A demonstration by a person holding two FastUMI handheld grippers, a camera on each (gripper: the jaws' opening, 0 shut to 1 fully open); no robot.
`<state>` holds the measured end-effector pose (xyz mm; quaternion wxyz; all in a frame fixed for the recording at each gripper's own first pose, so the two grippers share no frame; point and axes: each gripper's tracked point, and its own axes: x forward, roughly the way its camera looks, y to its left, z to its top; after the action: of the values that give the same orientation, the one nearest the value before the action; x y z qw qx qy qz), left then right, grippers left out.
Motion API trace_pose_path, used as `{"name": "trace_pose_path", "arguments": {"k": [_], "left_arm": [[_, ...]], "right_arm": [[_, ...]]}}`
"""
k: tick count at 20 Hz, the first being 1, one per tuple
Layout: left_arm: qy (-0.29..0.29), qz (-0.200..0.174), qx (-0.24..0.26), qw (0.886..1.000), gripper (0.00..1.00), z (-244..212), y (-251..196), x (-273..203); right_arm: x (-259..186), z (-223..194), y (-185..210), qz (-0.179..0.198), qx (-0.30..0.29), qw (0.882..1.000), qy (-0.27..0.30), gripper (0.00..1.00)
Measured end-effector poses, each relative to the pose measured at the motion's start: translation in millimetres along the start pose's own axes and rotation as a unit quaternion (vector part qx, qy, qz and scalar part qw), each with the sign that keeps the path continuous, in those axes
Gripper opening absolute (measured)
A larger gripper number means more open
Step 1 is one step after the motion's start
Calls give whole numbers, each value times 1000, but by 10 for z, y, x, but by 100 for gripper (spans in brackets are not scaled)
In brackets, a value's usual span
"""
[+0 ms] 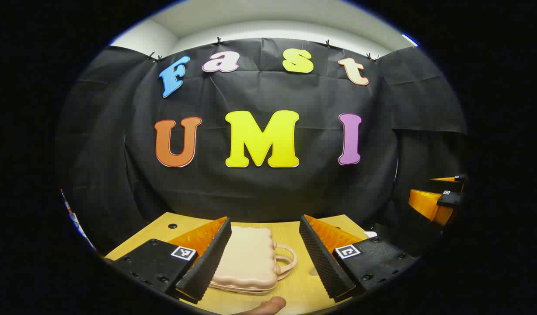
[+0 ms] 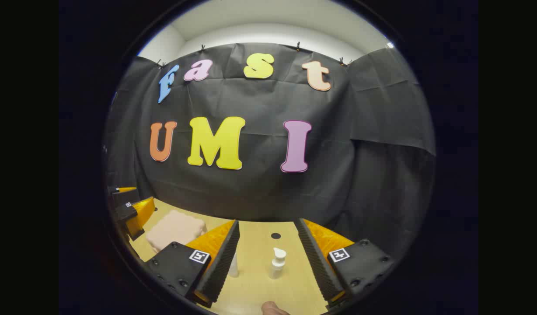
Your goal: First open the suitcase, pack the skin care products into it, and then close the suitcase.
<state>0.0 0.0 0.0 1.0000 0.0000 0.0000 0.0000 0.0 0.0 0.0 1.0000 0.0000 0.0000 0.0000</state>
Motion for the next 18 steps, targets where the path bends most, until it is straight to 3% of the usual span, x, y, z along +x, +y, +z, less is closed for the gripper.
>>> {"name": "trace_pose_path", "arguments": {"k": [12, 18], "left_arm": [[-21, -16, 25, 999, 99, 112, -150, 11], [15, -57, 78, 995, 99, -418, -380, 122]], "right_arm": [[104, -21, -120, 17, 1, 1000, 4, 80], [74, -205, -390, 6, -5, 1000, 13, 80]]}}
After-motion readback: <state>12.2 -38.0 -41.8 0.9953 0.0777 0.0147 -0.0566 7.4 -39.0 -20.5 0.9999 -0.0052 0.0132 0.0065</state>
